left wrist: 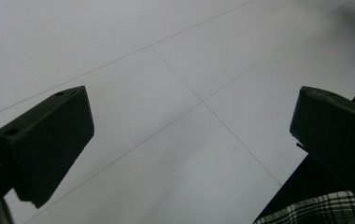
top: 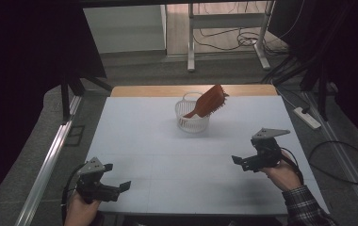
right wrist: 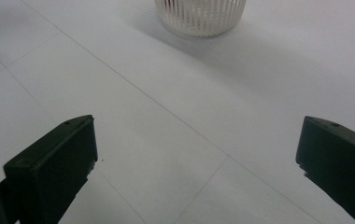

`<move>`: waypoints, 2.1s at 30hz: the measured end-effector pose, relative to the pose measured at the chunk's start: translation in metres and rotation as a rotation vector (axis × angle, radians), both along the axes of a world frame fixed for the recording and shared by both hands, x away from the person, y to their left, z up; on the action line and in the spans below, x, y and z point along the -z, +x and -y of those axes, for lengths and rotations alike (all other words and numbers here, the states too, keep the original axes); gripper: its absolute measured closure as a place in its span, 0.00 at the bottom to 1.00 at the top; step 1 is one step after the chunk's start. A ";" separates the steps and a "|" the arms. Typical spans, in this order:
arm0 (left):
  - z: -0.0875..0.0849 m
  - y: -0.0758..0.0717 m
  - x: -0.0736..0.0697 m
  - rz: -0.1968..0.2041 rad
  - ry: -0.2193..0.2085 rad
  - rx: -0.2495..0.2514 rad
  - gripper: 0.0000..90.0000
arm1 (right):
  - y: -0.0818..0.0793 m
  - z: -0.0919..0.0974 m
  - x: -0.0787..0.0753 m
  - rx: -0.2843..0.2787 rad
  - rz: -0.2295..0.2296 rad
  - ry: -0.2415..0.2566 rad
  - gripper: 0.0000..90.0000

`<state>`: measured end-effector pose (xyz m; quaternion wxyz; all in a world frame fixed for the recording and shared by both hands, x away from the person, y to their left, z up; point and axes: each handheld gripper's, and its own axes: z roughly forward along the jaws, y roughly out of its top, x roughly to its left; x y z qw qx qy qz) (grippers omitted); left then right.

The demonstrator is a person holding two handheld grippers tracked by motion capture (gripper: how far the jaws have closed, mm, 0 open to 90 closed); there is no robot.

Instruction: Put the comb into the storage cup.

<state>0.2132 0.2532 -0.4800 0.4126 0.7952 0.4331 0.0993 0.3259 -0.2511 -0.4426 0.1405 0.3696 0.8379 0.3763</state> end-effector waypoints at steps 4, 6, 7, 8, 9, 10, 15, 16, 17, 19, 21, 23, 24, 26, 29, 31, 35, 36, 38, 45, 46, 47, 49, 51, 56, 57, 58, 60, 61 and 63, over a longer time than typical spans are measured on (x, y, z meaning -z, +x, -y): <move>0.000 0.000 0.000 -0.002 -0.001 0.001 0.00 | -0.004 0.005 0.001 0.005 -0.001 0.001 0.00; 0.000 0.000 0.000 -0.002 -0.001 0.001 0.00 | -0.006 0.007 0.001 0.009 -0.004 -0.001 0.00; 0.000 0.000 0.000 -0.003 0.000 0.001 0.00 | -0.007 0.008 0.001 0.011 -0.005 -0.001 0.00; 0.000 0.000 0.000 -0.002 0.000 0.001 0.00 | -0.008 0.010 0.001 0.013 -0.009 -0.001 0.00; 0.000 0.000 0.000 -0.002 0.000 0.001 0.00 | -0.008 0.010 0.001 0.013 -0.009 -0.001 0.00; 0.000 0.000 0.000 -0.002 0.000 0.001 0.00 | -0.009 0.011 0.002 0.014 -0.011 -0.001 0.00; 0.000 0.000 0.000 -0.004 0.000 0.001 0.00 | -0.014 0.018 0.003 0.026 -0.018 -0.004 0.00; 0.000 0.000 0.000 -0.004 0.000 0.001 0.00 | -0.015 0.019 0.004 0.030 -0.022 -0.003 0.00; 0.000 0.000 0.000 -0.004 0.000 0.001 0.00 | -0.016 0.020 0.004 0.031 -0.021 -0.003 0.00; 0.000 0.000 0.000 -0.004 0.001 0.000 0.00 | -0.017 0.023 0.005 0.037 -0.021 -0.001 0.00; 0.000 0.000 0.000 -0.005 0.000 0.001 0.00 | -0.018 0.025 0.005 0.040 -0.021 -0.003 0.00; 0.000 0.000 0.000 -0.005 0.000 0.000 0.00 | -0.020 0.027 0.005 0.046 -0.020 0.000 0.00; 0.000 0.001 0.000 -0.005 0.000 0.000 0.00 | -0.020 0.027 0.005 0.046 -0.020 0.000 0.00; 0.000 0.000 0.000 -0.005 0.000 0.000 0.00 | -0.022 0.029 0.004 0.048 -0.019 -0.001 0.00; 0.000 0.001 0.000 -0.004 0.000 -0.001 0.00 | -0.023 0.031 0.004 0.052 -0.019 -0.004 0.00; 0.000 0.001 0.000 -0.005 0.000 -0.001 0.00 | -0.024 0.031 0.004 0.053 -0.020 -0.004 0.00; 0.000 0.001 0.000 -0.005 0.000 -0.002 0.00 | -0.025 0.033 0.003 0.058 -0.023 -0.004 0.00; 0.000 0.001 0.000 -0.005 0.000 -0.002 0.00 | -0.026 0.034 0.003 0.061 -0.025 -0.003 0.00; 0.000 0.001 0.000 -0.005 0.000 -0.002 0.00 | -0.026 0.035 0.003 0.063 -0.024 -0.003 0.00; 0.000 0.001 0.000 -0.005 0.002 -0.002 0.00 | -0.029 0.039 0.002 0.069 -0.020 -0.008 0.00; 0.000 0.001 0.000 -0.005 0.002 -0.002 0.00 | -0.030 0.040 0.002 0.072 -0.021 -0.008 0.00; 0.000 0.001 0.000 -0.005 0.002 -0.002 0.00 | -0.030 0.040 0.002 0.072 -0.019 -0.009 0.00; 0.000 0.001 0.000 -0.005 0.002 -0.002 0.00 | -0.031 0.041 0.002 0.074 -0.019 -0.009 0.00; 0.000 0.001 0.000 -0.005 0.002 -0.003 0.00 | -0.032 0.042 0.002 0.077 -0.020 -0.013 0.00; 0.000 0.001 0.001 -0.005 0.003 -0.003 0.00 | -0.034 0.045 0.002 0.087 -0.020 -0.018 0.00; 0.000 0.001 0.000 -0.006 0.003 -0.003 0.00 | -0.035 0.046 0.002 0.088 -0.020 -0.020 0.00; 0.000 0.001 0.000 -0.006 0.004 -0.003 0.00 | -0.035 0.047 0.002 0.090 -0.020 -0.020 0.00; 0.000 0.001 0.000 -0.006 0.004 -0.003 0.00 | -0.036 0.048 0.002 0.097 -0.019 -0.023 0.00; 0.000 0.001 0.000 -0.006 0.004 -0.003 0.00 | -0.036 0.048 0.002 0.097 -0.019 -0.023 0.00; 0.000 0.001 0.000 -0.006 0.004 -0.004 0.00 | -0.038 0.050 0.001 0.104 -0.017 -0.026 0.00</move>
